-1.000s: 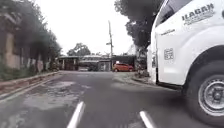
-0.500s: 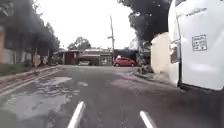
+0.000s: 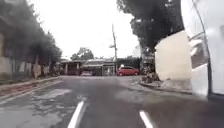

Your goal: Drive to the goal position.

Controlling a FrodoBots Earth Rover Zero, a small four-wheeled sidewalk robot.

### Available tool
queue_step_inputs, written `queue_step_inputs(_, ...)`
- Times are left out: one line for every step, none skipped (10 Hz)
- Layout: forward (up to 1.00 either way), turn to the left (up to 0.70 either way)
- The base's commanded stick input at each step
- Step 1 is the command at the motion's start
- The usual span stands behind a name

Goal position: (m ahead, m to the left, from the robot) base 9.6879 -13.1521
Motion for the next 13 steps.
queue_step_inputs(0.85, 0.0)
queue_step_inputs(0.85, 0.0)
queue_step_inputs(0.85, 0.0)
queue_step_inputs(0.85, 0.0)
queue_step_inputs(0.85, 0.0)
queue_step_inputs(0.85, 0.0)
queue_step_inputs(0.85, 0.0)
queue_step_inputs(0.85, 0.0)
queue_step_inputs(0.85, 0.0)
queue_step_inputs(0.85, 0.0)
queue_step_inputs(0.85, 0.0)
queue_step_inputs(0.85, 0.0)
queue_step_inputs(0.85, 0.0)
